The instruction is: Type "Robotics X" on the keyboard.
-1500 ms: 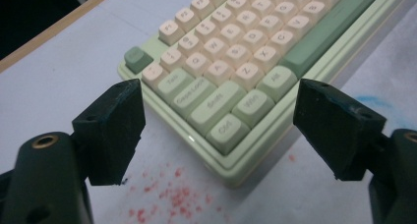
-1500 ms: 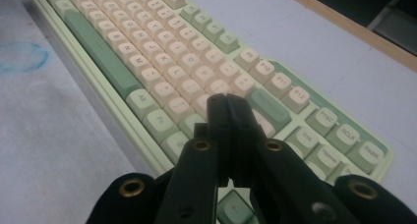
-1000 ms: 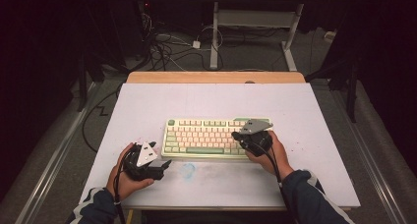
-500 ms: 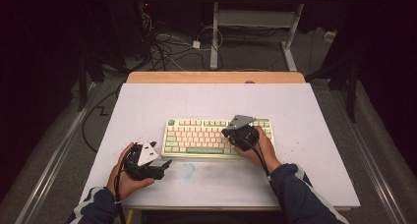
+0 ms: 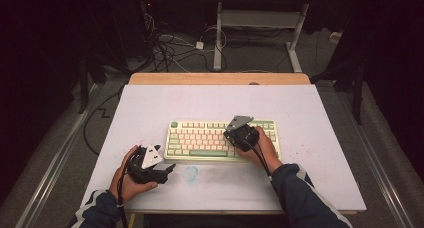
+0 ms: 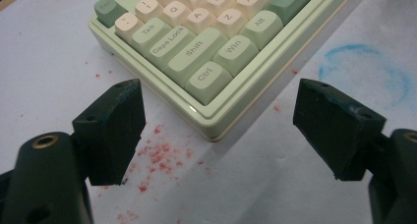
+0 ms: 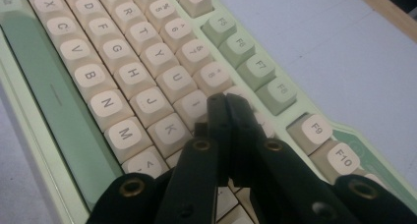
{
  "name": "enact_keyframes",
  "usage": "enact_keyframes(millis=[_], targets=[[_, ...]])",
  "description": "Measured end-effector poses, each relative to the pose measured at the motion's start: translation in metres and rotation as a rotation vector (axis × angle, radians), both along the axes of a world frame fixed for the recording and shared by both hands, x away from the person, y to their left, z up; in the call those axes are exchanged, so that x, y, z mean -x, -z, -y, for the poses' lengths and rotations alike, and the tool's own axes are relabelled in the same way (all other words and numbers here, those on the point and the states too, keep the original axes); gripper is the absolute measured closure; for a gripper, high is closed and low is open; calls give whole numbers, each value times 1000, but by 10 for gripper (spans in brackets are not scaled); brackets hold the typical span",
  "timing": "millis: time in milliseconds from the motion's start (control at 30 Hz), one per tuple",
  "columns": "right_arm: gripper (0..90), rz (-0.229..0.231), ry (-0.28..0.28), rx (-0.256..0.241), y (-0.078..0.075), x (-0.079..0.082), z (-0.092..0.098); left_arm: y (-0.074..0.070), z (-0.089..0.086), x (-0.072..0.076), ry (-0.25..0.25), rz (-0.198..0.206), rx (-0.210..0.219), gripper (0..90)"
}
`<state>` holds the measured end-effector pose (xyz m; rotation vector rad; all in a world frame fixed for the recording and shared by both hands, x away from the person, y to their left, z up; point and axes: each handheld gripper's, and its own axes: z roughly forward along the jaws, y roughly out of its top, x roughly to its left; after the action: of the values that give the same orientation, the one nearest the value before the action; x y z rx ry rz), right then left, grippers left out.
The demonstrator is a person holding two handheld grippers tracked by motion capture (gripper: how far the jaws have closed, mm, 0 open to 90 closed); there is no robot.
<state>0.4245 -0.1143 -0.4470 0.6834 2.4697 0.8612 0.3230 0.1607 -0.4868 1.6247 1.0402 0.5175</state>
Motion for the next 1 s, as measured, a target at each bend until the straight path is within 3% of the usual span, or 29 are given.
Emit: enact_keyframes(millis=[133,233,400,500,667,700,800,1000], targets=[[896,3,3,2,-1,2,0,0,0,0,1,-3,-2,187],[897,7,6,-36,-3,3,3,1,0,0,3,-6,-8,187],[865,38,33,-149,-13,8,15,0,-1,-1,-5,-11,-3,193],[851,50,36,-162,-15,10,18,0,-1,-2,-11,-10,-6,194],[757,84,28,-205,-23,16,28,1,-1,-1,-8,-7,-20,194],[685,109,31,-224,-27,19,31,1,-1,-1,-8,-8,-20,194],[637,118,21,-228,-30,22,34,1,-2,-2,-13,-15,-10,194],[413,164,46,-245,-38,31,43,0,-2,-2,-15,-12,-5,194]])
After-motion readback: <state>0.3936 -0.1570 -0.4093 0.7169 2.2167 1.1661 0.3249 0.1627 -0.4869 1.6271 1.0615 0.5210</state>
